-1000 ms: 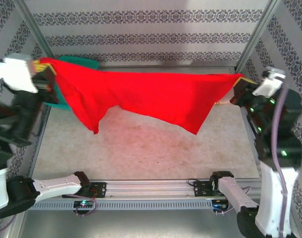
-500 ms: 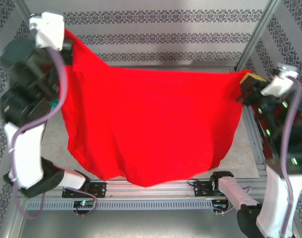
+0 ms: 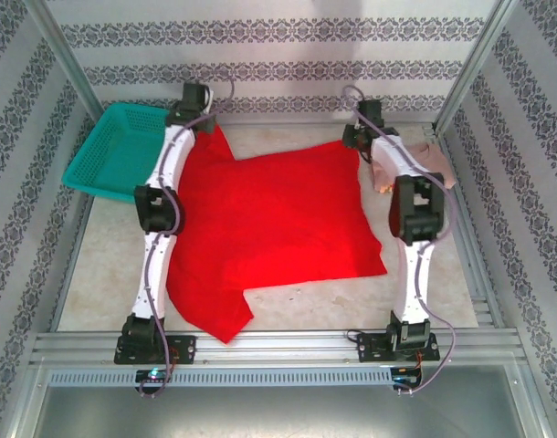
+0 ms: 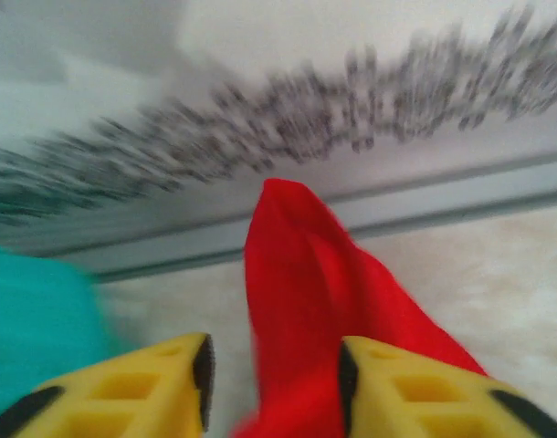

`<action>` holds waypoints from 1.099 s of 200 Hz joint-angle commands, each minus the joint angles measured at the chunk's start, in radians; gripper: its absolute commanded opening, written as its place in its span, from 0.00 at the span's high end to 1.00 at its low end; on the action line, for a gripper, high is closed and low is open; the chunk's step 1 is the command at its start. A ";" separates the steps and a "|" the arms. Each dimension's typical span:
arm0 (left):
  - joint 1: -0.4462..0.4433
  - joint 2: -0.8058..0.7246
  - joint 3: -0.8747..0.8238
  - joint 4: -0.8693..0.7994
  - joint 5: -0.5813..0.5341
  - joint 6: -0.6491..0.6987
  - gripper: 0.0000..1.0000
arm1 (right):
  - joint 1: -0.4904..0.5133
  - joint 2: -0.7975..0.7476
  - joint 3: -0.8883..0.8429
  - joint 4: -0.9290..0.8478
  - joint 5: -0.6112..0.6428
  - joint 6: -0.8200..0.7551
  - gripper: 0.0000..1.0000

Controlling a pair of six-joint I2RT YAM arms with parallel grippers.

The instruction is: Fold the inside-out t-shirt

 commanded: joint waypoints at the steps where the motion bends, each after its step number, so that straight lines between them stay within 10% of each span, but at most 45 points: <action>1: 0.003 -0.060 0.021 0.100 0.065 -0.081 0.28 | 0.008 0.050 0.223 -0.121 0.005 -0.018 0.57; 14: 0.003 -0.099 -0.006 0.080 0.084 -0.123 0.11 | 0.016 -0.024 0.139 -0.125 -0.013 -0.038 0.54; 50: -0.009 -0.308 -0.154 -0.099 0.147 -0.257 0.08 | 0.083 -0.382 -0.320 -0.131 -0.046 -0.039 0.46; 92: -0.069 -0.942 -1.191 0.245 0.336 -0.497 0.12 | 0.107 -0.663 -0.825 -0.113 -0.217 0.101 0.46; 147: -0.301 -1.432 -1.847 0.101 0.341 -0.577 0.15 | -0.066 -0.726 -0.975 -0.171 -0.136 0.096 0.46; 220: -0.723 -1.515 -2.039 -0.141 0.283 -0.662 0.17 | -0.107 -0.611 -0.951 -0.171 -0.181 0.106 0.48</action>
